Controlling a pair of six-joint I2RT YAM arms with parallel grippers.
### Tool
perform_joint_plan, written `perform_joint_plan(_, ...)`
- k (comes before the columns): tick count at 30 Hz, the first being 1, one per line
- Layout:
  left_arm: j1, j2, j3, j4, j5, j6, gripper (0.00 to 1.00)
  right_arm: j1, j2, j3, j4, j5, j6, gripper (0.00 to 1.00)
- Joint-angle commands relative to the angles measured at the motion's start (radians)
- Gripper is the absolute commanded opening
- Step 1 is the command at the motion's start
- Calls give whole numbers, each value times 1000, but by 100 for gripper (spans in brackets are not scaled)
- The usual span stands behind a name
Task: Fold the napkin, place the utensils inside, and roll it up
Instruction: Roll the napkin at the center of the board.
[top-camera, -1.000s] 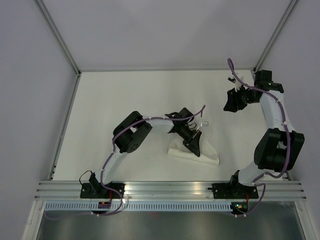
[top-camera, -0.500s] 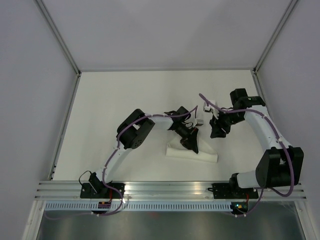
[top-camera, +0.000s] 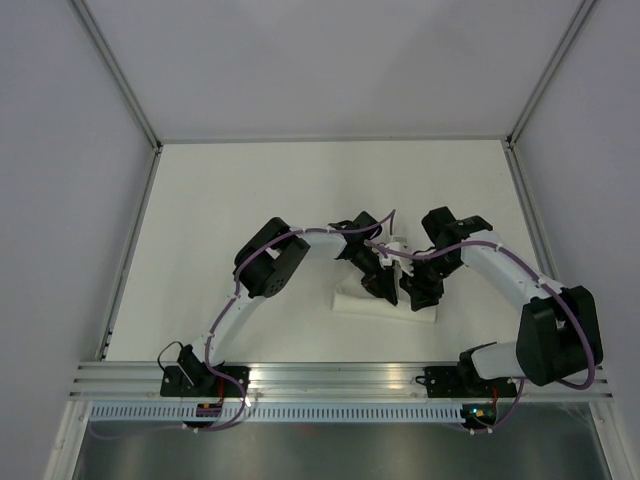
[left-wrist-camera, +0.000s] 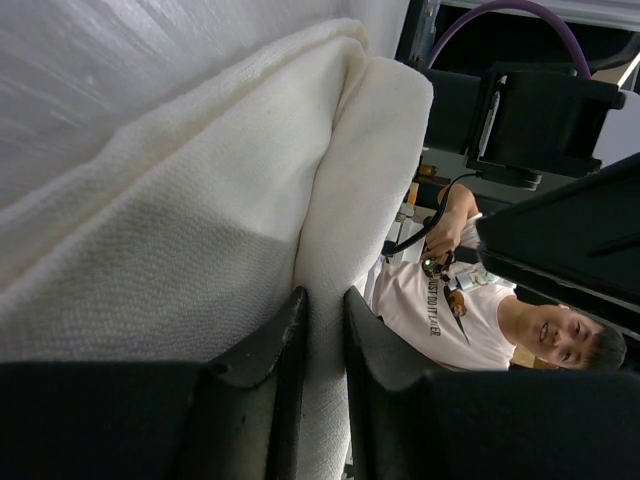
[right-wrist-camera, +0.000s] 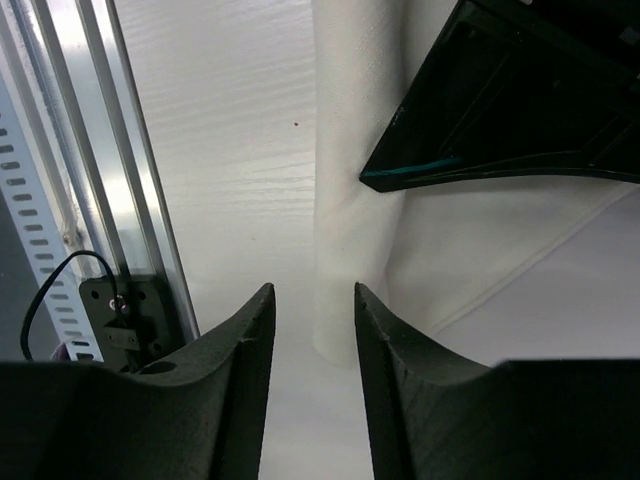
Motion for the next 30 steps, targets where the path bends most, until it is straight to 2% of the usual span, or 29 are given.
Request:
perform_joint_plan(1, 12, 68, -3, -54, -115, -57, 26, 28, 9, -43, 97, 37, 37, 42)
perform_joint_plan(8, 12, 56, 0, -54, -123, -42, 27, 37, 35, -89, 221, 86, 104, 36)
perform_joint_plan(16, 12, 45, -6, -53, -131, -25, 29, 37, 88, -115, 260, 95, 108, 29)
perform_joint_plan(19, 12, 41, -5, -51, -132, -24, 32, 37, 104, -128, 280, 112, 113, 27)
perform_joint_plan(23, 14, 24, -3, -39, -151, -22, 43, 37, 108, -137, 303, 129, 125, 22)
perform_joint_plan(27, 20, -28, -35, 16, -184, -37, 45, 37, 114, -151, 329, 144, 133, 22)
perform_joint_plan(30, 35, -68, -75, 125, -197, -79, 45, 37, 120, -155, 335, 149, 134, 19)
